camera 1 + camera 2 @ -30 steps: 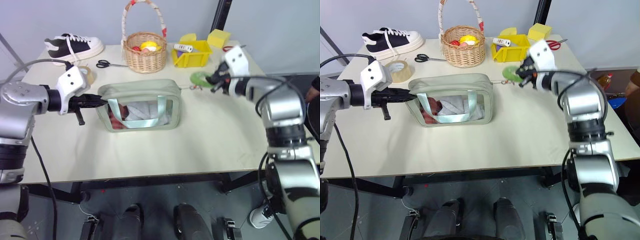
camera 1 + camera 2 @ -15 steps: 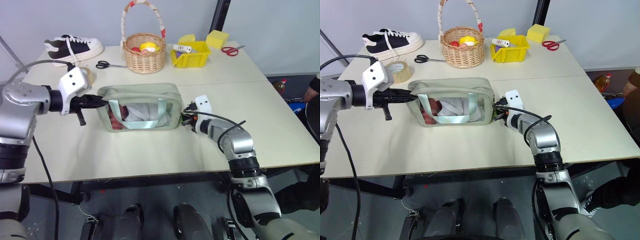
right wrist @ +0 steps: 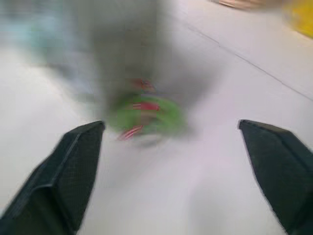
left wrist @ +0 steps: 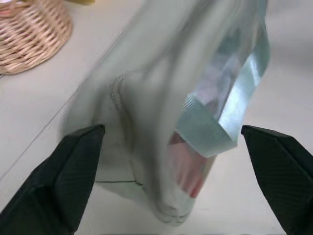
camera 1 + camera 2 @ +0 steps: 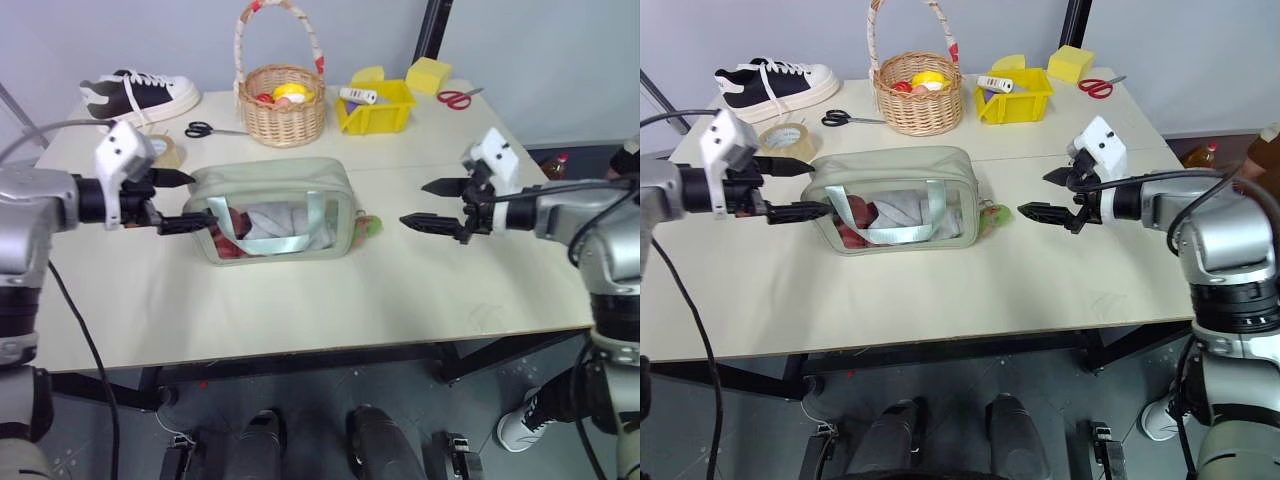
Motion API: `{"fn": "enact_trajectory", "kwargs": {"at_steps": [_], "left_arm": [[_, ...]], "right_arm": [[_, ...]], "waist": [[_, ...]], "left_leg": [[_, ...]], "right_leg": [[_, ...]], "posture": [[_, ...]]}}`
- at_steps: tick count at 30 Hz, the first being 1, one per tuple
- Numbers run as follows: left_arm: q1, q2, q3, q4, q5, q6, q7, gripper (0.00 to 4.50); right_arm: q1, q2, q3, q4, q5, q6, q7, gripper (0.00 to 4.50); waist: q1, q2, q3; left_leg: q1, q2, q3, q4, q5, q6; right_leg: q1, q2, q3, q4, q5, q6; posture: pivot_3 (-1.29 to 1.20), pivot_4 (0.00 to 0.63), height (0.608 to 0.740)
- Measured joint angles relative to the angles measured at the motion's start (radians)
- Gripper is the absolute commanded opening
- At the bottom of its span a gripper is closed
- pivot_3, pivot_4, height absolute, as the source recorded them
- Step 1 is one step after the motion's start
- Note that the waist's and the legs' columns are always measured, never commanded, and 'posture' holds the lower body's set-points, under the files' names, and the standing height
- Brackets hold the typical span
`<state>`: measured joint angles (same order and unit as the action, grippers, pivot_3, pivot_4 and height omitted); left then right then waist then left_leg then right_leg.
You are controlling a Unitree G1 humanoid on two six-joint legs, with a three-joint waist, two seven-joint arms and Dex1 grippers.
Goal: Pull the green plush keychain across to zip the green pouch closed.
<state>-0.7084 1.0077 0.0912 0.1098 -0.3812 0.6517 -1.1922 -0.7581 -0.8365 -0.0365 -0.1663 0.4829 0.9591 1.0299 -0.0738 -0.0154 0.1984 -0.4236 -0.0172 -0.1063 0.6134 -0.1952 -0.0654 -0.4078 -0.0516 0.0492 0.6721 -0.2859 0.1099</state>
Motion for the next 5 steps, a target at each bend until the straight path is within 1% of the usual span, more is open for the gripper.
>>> {"fn": "enact_trajectory", "kwargs": {"at_steps": [3, 5], "left_arm": [[0.039, 0.028, 0.046, -0.028, -0.032, 0.054, 0.003, 4.49], [0.050, 0.028, 0.056, -0.040, -0.049, 0.077, 0.009, 4.49]], "right_arm": [[-0.028, 0.008, -0.010, -0.075, 0.076, 0.066, -0.006, 4.50], [-0.045, 0.016, -0.014, -0.100, 0.097, 0.086, -0.026, 4.50]], "waist": [[0.005, 0.000, 0.000], [0.010, 0.000, 0.000]], "left_leg": [[0.000, 0.000, 0.000, 0.000, 0.000, 0.000], [-0.001, 0.000, 0.000, 0.001, 0.000, 0.000]], "right_leg": [[0.000, 0.000, 0.000, 0.000, 0.000, 0.000], [0.001, 0.000, 0.000, -0.002, 0.000, 0.000]], "posture": [[0.00, 0.150, 0.740], [0.00, 0.150, 0.740]]}}
